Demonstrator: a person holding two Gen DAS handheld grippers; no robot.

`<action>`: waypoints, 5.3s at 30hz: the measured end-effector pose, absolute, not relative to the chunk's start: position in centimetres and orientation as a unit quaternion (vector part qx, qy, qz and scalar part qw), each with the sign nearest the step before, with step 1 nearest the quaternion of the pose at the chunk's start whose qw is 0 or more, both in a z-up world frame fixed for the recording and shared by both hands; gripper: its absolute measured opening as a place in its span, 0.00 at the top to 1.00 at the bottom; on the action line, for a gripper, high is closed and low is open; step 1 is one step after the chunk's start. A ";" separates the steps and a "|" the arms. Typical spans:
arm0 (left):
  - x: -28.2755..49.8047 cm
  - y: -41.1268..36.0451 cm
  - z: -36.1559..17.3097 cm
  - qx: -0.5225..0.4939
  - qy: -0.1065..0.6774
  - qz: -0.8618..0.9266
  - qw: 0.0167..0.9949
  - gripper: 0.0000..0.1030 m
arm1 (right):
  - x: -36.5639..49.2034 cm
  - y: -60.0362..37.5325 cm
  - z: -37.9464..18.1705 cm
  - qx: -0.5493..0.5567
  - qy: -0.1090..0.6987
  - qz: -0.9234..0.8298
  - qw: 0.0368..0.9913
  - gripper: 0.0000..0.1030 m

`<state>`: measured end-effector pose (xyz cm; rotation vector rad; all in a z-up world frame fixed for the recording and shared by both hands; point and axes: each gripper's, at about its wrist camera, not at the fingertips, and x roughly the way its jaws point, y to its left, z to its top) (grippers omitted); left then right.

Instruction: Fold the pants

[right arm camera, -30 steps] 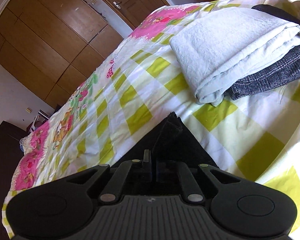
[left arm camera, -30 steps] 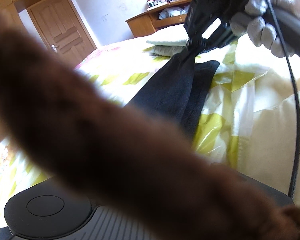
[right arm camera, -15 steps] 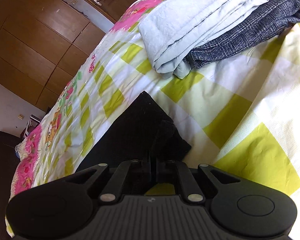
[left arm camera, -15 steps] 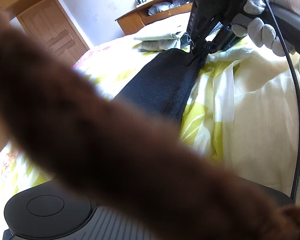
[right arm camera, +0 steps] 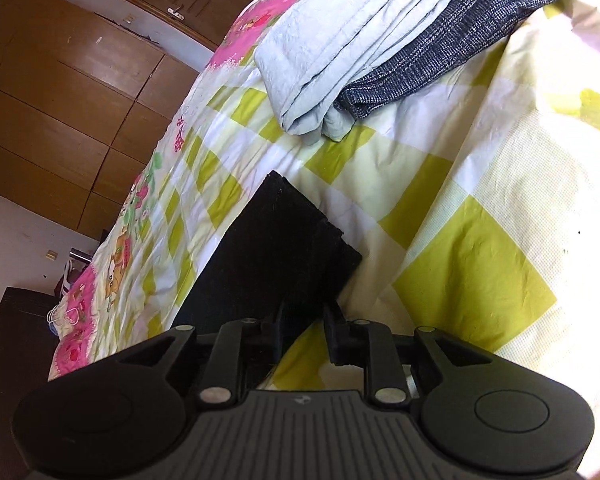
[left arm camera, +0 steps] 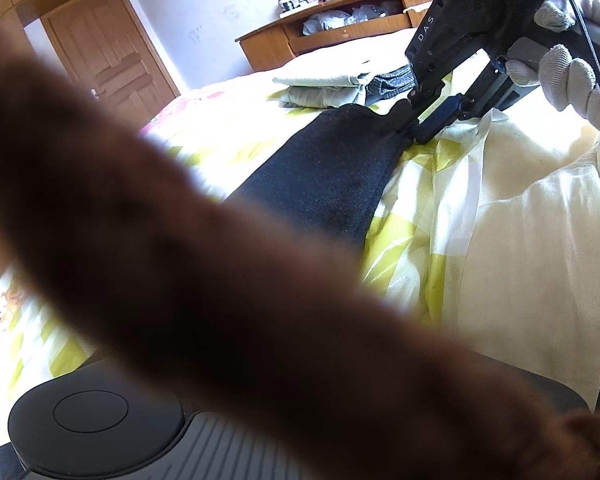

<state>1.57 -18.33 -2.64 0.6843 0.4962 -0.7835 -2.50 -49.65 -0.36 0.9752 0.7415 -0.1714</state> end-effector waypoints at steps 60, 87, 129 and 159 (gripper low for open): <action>3.6 1.1 1.5 0.206 0.281 -0.186 0.919 0.81 | 3.4 -28.3 13.0 0.256 0.254 0.049 0.931 0.77; 0.4 23.3 -1.4 0.088 0.318 0.001 0.944 0.81 | 8.6 7.3 5.5 -0.096 0.349 0.276 0.891 0.77; -4.6 24.7 1.8 0.037 0.301 -0.004 0.953 0.83 | 8.6 5.3 8.0 -0.011 0.381 0.386 0.840 0.65; 4.4 15.8 -0.2 0.117 0.337 -0.049 0.933 0.81 | 14.7 -13.8 -3.6 0.343 0.493 0.299 0.741 0.64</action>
